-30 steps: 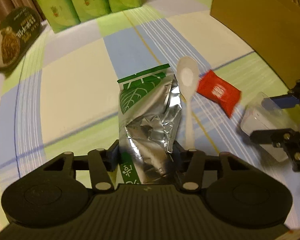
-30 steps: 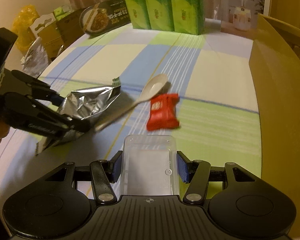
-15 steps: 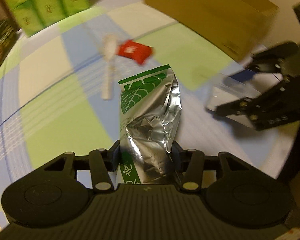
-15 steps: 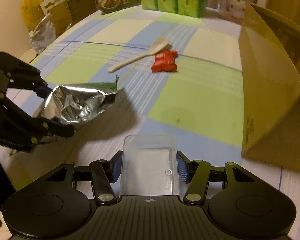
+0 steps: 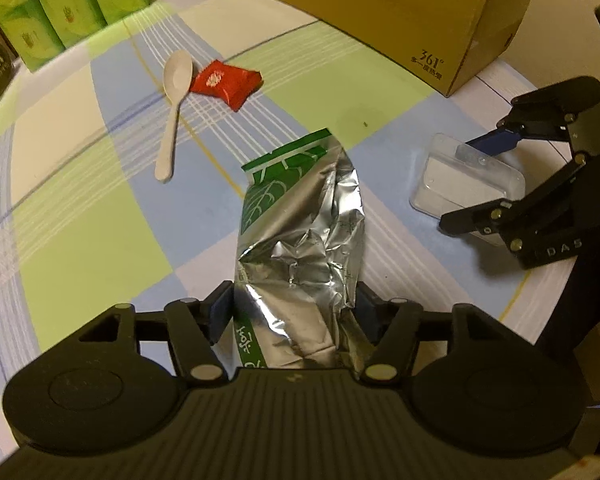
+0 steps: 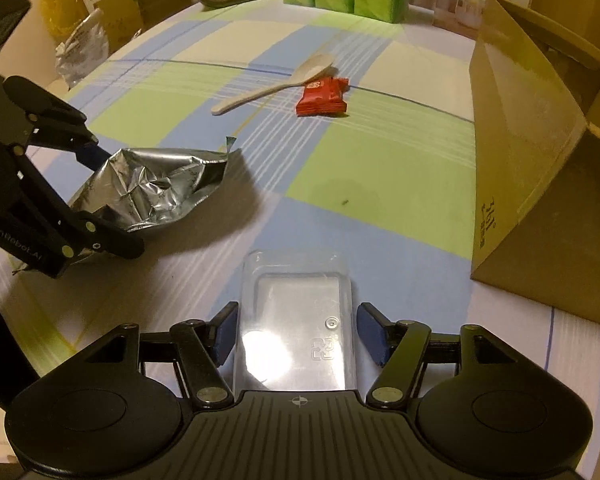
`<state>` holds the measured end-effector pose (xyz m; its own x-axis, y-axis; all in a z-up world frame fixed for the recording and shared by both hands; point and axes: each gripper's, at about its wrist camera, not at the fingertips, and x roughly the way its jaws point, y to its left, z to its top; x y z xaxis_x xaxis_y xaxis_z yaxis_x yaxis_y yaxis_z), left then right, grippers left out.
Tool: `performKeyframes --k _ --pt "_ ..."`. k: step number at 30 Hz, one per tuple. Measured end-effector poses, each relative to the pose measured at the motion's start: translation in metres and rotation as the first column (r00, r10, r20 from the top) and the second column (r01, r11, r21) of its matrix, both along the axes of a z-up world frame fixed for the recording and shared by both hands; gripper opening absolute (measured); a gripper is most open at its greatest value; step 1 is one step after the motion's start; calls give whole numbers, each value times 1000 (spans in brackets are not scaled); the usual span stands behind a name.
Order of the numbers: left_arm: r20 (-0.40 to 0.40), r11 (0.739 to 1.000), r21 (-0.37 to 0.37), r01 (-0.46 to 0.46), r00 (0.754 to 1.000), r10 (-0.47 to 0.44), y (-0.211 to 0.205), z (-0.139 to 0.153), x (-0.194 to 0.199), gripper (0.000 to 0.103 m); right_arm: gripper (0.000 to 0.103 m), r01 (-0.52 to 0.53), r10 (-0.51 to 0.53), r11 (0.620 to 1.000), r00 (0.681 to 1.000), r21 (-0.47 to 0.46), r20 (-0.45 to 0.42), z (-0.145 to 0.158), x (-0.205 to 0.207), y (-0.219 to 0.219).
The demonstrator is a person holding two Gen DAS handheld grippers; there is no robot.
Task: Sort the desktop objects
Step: 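Lift the clear tray and foil bag off the table with both grippers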
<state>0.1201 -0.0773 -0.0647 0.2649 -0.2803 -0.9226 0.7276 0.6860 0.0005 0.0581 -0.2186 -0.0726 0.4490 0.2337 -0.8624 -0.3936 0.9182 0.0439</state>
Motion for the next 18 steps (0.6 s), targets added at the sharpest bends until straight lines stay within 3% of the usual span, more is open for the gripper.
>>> performKeyframes --k 7,9,13,18 --pt "-55 999 31 10 998 -8 0 -12 8 66 61 -32 32 999 999 -16 -8 -1 3 2" --pt "-68 999 38 19 998 -17 -1 -13 9 65 54 -32 32 999 999 -20 -4 0 3 2" --pt "-74 997 51 50 996 -46 -2 -10 11 50 54 -17 17 1000 1000 -10 2 4 1 1" --pt "-65 997 47 62 996 -59 1 -4 7 44 54 1 -2 1000 1000 7 20 14 -5 0"
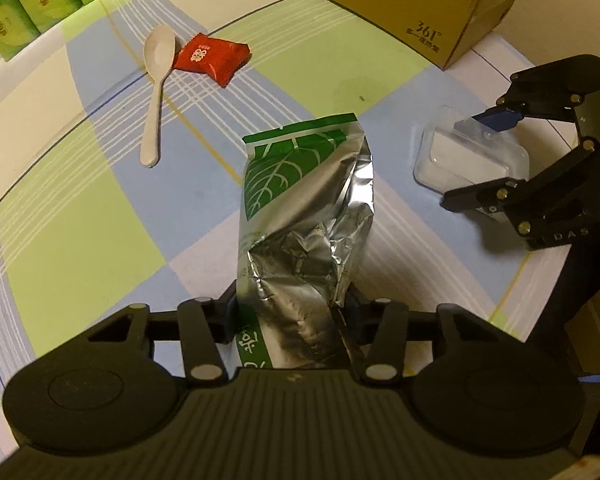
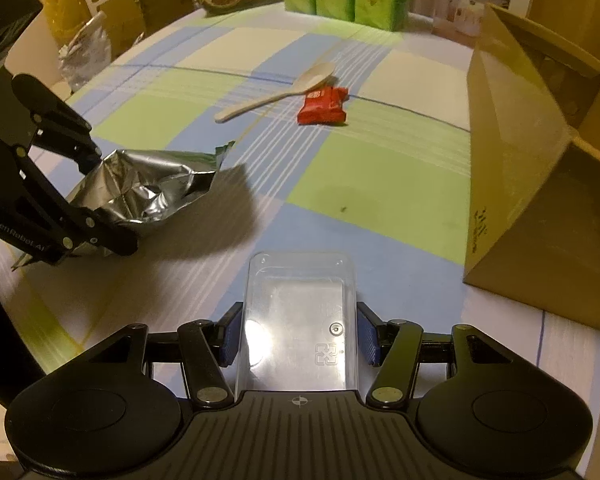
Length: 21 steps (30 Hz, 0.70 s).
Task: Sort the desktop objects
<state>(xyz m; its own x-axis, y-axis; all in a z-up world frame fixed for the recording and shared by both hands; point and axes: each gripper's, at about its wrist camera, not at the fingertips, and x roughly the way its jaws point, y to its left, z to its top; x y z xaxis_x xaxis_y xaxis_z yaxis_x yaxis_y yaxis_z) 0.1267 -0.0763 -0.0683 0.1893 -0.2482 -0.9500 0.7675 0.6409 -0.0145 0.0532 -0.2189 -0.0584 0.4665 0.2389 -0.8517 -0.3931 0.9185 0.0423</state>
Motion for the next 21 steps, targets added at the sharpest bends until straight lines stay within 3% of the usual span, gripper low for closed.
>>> performKeyframes --k 21 --pt "70 1000 -27 5 998 -3 4 36 -29 44 54 60 -61 998 997 34 48 29 -34 -11"
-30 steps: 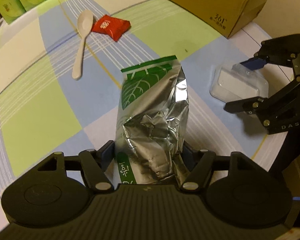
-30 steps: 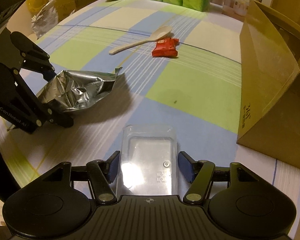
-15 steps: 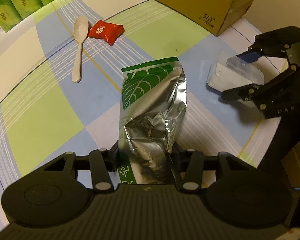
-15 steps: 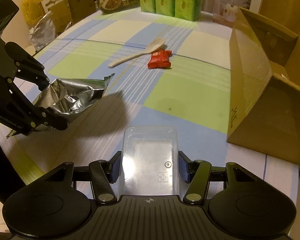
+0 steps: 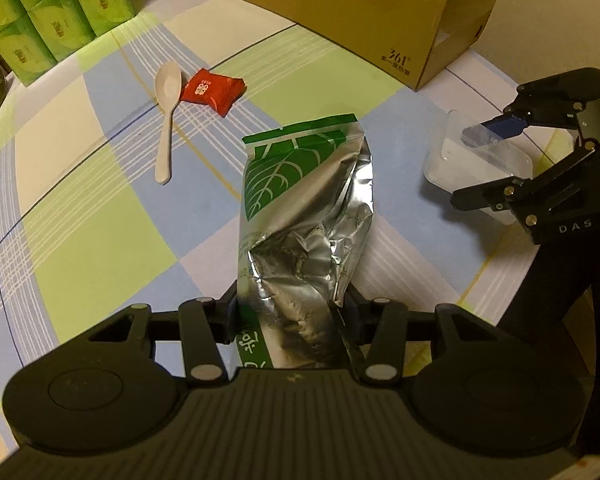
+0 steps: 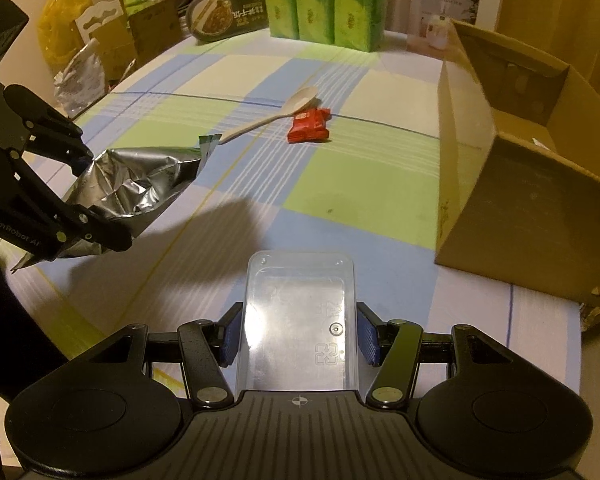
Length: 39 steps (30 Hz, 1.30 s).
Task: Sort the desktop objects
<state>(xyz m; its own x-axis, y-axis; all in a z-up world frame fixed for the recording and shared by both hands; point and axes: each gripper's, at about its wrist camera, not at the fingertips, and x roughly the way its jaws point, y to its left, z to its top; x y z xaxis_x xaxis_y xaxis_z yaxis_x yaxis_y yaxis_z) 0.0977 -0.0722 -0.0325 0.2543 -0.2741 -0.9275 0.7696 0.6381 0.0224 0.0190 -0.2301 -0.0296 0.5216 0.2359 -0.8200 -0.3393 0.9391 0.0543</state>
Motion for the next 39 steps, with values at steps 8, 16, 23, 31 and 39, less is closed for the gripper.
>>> performKeyframes --k 8,16,23,31,39 --pt "7 1000 -17 2 1000 -1 -5 6 -11 44 54 31 -31 999 999 12 12 6 -10 -10" --pt "5 999 -43 0 1000 0 -9 10 -16 44 54 67 -68 997 997 35 22 11 -13 -21" --pt "-6 997 -81 -15 1000 14 -19 14 -18 44 54 99 -101 994 994 54 40 19 -17 -33" --pt "-6 994 -111 -8 1000 7 -34 22 -20 44 54 126 -130 990 989 64 68 30 -19 -45" --pt "4 992 -128 -8 1000 8 -52 34 -20 44 54 156 -162 986 982 67 94 42 -22 -59"
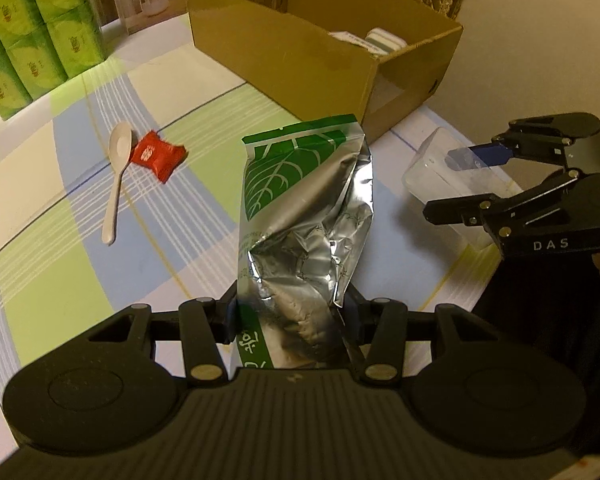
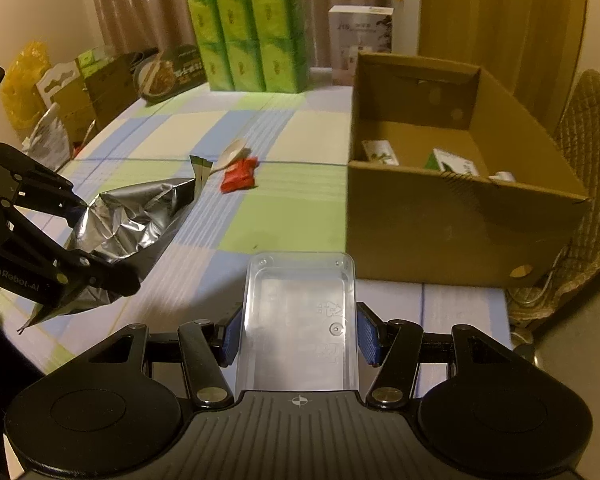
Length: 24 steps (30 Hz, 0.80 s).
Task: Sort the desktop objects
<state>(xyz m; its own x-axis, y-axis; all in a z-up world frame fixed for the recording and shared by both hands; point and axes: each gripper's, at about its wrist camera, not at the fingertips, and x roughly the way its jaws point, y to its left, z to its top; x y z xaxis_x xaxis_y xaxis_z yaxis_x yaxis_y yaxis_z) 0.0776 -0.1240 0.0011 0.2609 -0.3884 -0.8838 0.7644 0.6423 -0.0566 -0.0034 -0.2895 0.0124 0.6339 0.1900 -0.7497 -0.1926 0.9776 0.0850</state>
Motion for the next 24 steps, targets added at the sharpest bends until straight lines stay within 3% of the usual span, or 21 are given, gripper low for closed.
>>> performKeyframes --k 24 --pt "8 997 -56 49 999 -48 -50 26 -1 44 54 64 -63 998 996 -7 66 33 -2 -42"
